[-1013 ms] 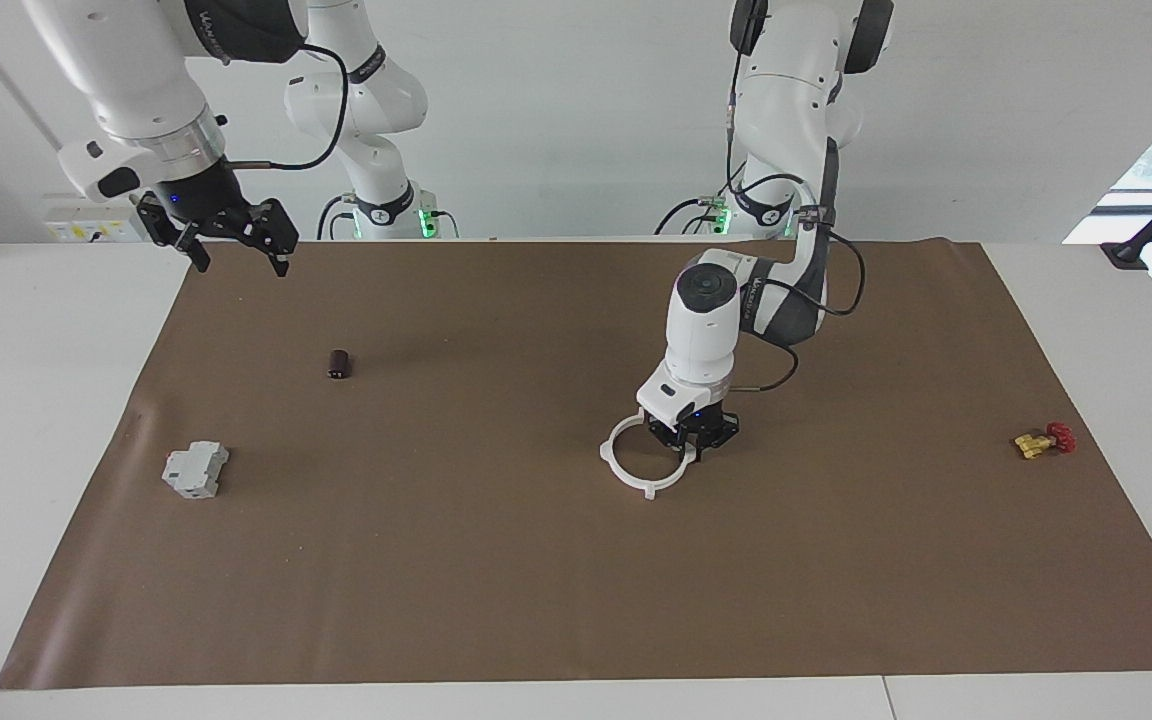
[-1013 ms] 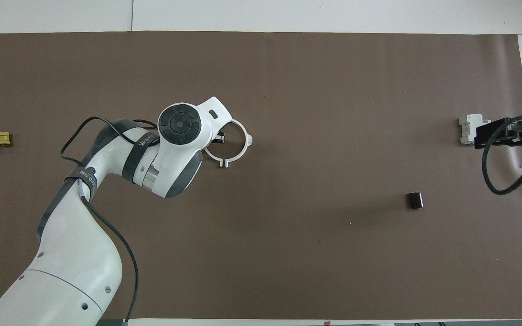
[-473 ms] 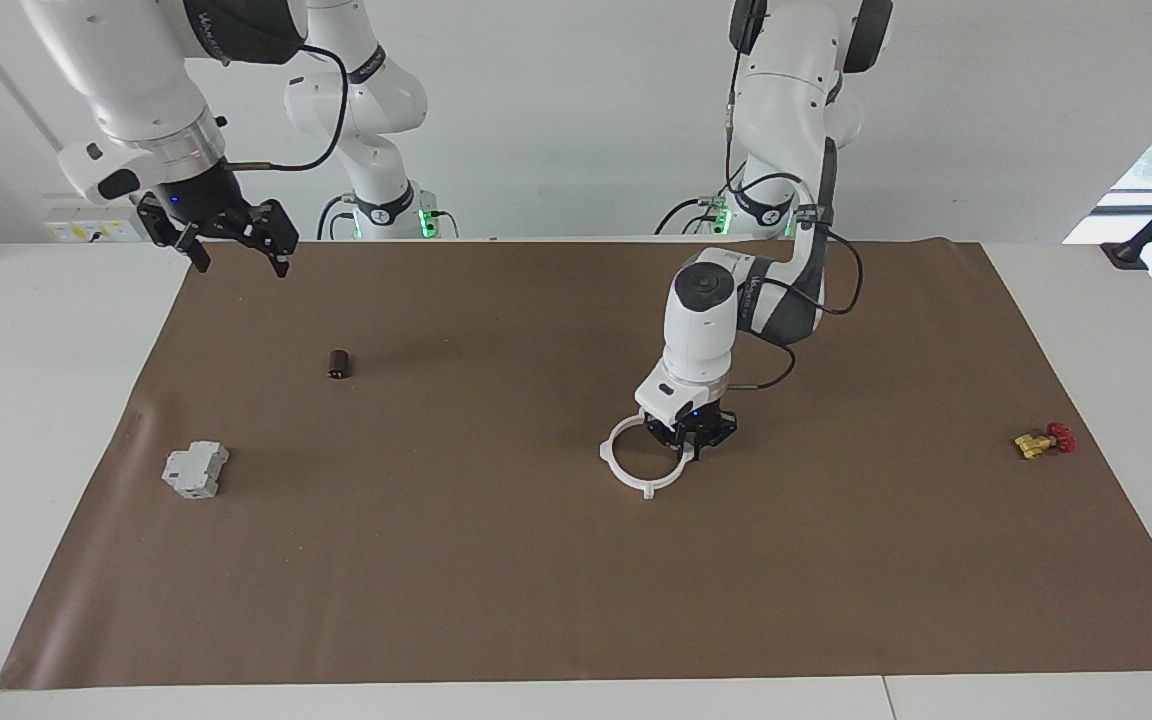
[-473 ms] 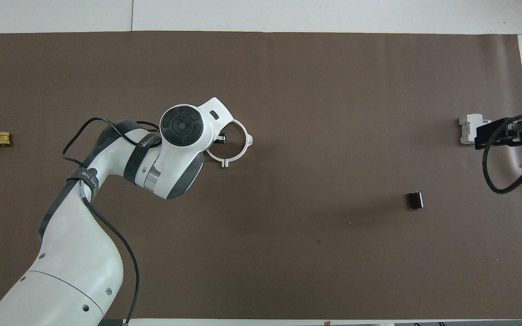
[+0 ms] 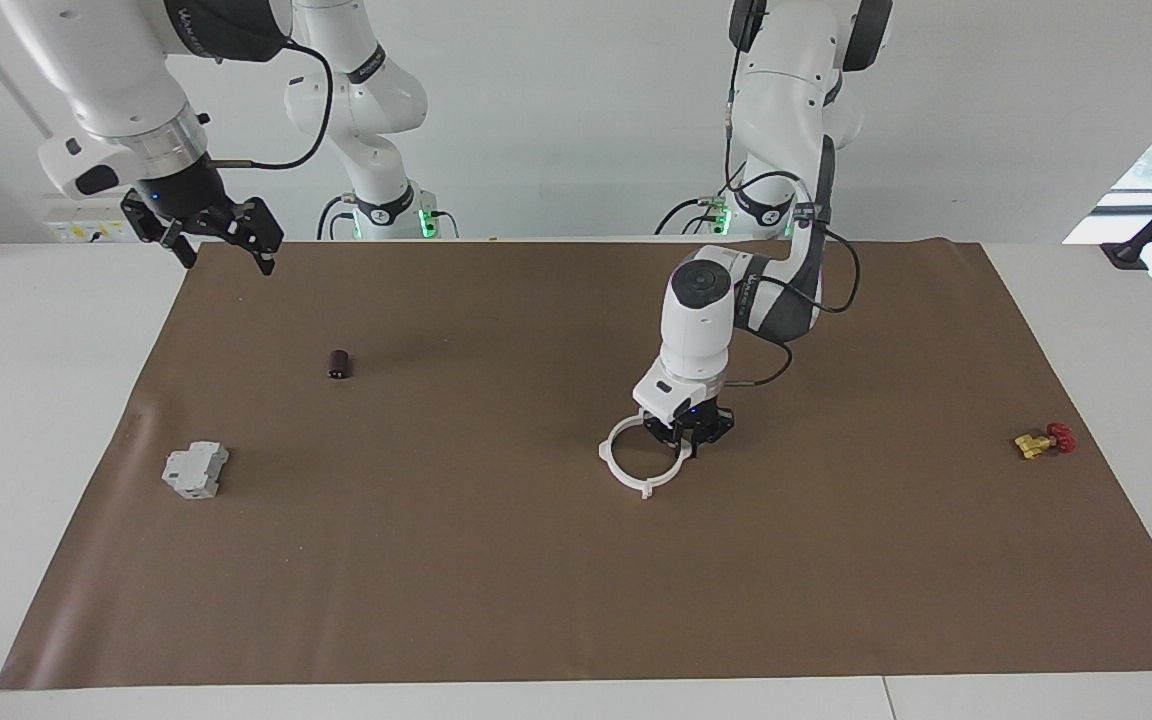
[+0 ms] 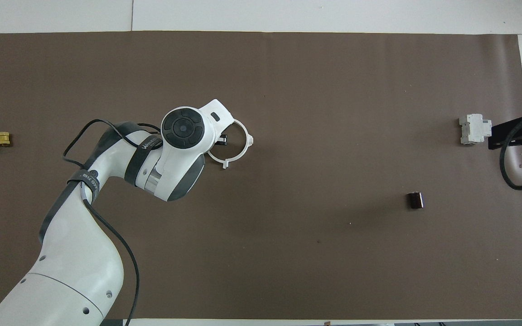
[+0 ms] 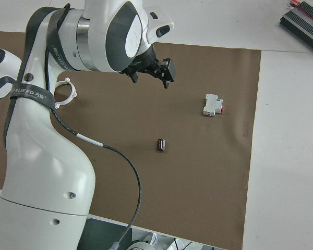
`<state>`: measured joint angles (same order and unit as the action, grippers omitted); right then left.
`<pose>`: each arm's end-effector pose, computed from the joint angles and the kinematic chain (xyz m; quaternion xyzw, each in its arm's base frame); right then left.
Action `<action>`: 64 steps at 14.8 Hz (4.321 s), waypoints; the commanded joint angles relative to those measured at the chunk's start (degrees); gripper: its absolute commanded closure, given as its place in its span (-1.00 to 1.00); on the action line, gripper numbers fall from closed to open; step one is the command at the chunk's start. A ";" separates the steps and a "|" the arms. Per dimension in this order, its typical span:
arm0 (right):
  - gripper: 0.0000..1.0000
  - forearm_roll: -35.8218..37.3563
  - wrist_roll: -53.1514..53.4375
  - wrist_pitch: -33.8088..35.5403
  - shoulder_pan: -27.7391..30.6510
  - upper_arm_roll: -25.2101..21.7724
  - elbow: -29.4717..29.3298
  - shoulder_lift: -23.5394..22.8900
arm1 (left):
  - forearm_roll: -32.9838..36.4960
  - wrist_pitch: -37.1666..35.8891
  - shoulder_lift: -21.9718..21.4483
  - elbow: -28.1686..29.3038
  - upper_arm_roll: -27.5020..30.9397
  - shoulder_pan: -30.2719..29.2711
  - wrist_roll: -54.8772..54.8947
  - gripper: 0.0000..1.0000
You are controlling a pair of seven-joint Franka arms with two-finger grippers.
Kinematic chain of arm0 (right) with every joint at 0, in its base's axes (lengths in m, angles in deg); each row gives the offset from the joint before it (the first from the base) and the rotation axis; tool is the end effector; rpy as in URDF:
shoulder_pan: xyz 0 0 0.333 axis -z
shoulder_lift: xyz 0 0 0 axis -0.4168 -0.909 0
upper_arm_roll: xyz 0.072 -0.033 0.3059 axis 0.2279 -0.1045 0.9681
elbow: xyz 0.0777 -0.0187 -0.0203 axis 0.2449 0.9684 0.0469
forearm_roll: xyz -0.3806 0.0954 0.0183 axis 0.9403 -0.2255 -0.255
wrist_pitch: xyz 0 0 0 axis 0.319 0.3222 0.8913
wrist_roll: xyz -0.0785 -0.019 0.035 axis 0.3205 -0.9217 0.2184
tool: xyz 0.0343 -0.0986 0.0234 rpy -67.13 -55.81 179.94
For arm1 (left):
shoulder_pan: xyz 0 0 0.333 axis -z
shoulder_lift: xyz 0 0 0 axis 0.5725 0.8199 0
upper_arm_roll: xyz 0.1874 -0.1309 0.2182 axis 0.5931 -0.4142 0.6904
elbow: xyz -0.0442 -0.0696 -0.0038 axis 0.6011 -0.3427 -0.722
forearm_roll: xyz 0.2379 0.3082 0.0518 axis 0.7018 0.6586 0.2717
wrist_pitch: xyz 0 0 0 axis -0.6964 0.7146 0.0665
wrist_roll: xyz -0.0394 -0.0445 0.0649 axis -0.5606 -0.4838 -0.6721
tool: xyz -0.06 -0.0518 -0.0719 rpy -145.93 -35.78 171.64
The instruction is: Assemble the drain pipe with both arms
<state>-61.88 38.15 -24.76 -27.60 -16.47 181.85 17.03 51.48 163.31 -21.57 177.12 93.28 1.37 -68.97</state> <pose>0.5357 -0.0315 0.6256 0.9978 -0.0609 -0.0179 0.0202 0.5630 -0.3220 0.2984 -0.9934 0.0779 -0.0749 0.0373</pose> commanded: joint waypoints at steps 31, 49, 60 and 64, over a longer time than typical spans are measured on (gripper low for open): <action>-1.00 -1.48 -1.41 0.87 0.42 0.16 0.62 0.65 | 1.16 0.63 -6.65 2.80 0.30 -6.31 1.34 -1.00; -1.00 -1.48 -1.41 0.87 0.50 0.16 0.62 0.65 | -8.41 -33.03 -20.99 -10.28 1.09 -34.97 33.24 -1.00; -1.00 -1.48 -1.41 0.87 0.42 0.16 0.62 0.65 | -9.29 -40.79 -26.00 -11.09 1.44 -37.36 34.23 -1.00; -1.00 -1.48 -1.41 0.87 0.42 0.16 0.62 0.65 | -9.21 -41.05 -26.78 -10.91 1.36 -36.83 34.04 -1.00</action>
<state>-62.07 38.14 -24.59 -27.54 -16.43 182.37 17.58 43.09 122.81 -46.17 164.44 94.34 -35.95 -34.97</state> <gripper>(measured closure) 0.000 0.000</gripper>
